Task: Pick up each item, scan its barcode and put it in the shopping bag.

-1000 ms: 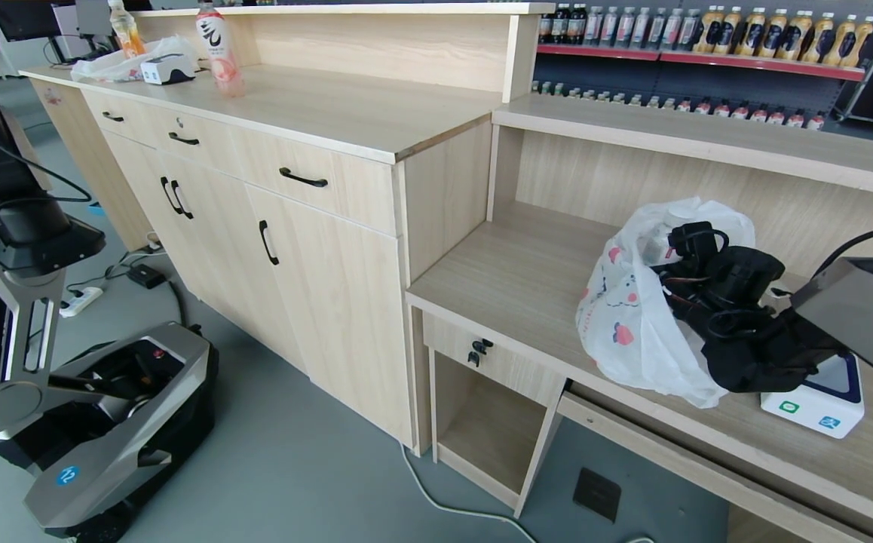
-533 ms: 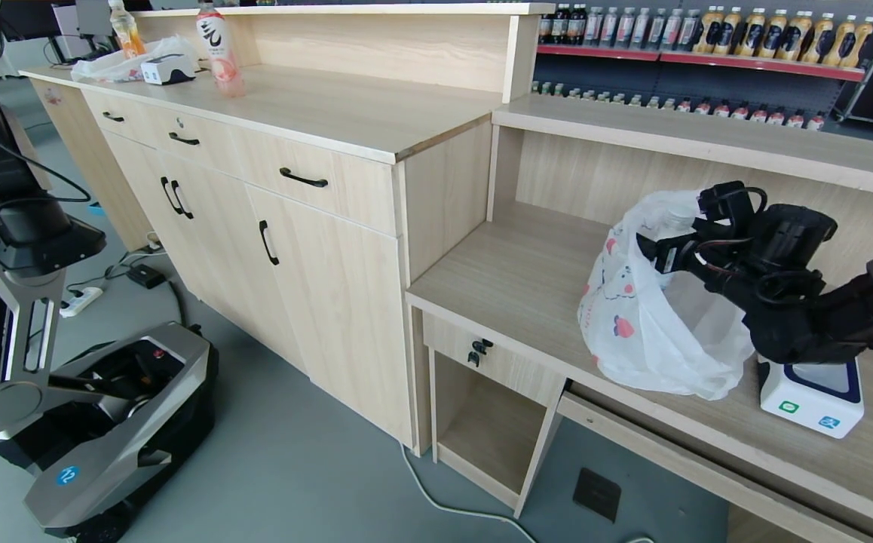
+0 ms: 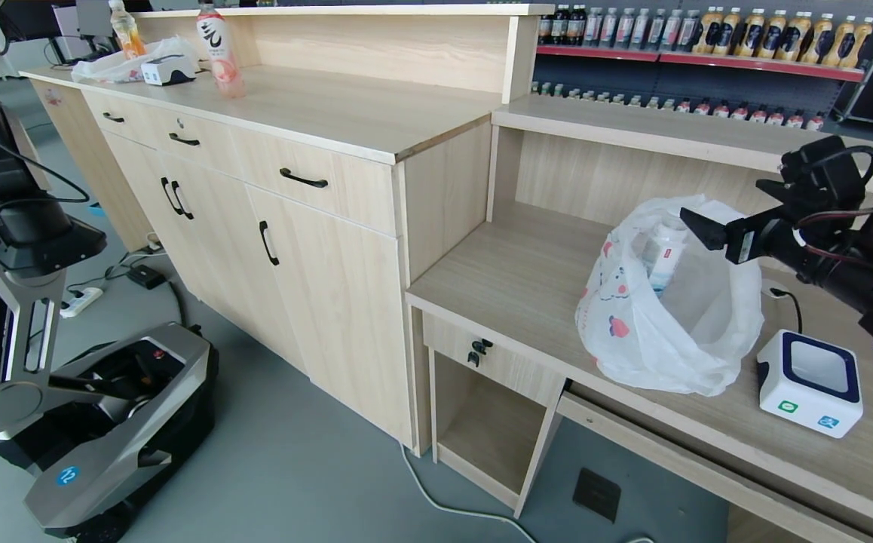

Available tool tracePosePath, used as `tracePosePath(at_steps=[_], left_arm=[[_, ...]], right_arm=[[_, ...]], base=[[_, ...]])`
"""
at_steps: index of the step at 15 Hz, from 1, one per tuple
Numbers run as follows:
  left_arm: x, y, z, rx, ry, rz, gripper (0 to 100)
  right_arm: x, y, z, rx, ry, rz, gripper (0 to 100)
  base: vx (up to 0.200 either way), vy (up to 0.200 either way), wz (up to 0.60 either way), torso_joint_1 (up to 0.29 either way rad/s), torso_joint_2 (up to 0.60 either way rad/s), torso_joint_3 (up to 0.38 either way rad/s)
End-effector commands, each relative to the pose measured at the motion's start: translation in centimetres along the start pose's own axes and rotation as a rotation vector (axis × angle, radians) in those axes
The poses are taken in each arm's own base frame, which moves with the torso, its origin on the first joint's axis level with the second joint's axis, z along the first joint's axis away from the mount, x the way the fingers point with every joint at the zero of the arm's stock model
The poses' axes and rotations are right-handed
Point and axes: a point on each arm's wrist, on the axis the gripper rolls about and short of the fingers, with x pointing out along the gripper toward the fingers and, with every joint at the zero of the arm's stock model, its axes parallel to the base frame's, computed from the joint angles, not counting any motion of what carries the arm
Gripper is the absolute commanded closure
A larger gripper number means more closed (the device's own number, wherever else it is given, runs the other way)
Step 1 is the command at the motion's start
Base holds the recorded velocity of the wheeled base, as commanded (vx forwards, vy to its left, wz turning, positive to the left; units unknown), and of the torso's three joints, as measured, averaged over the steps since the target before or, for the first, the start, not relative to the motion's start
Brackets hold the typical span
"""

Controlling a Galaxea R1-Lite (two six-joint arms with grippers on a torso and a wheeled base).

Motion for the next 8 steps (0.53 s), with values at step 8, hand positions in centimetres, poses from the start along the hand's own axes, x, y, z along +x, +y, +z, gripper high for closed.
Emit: tracePosePath(at_steps=[8], left_arm=[[0.0,0.0,0.0,0.0,0.0,0.0,0]], right_arm=[[-10.5,-1.6,11.3,-0.049,-0.25,-0.037,0]], base=[[0.0,0.0,0.0,0.0,0.0,0.0]])
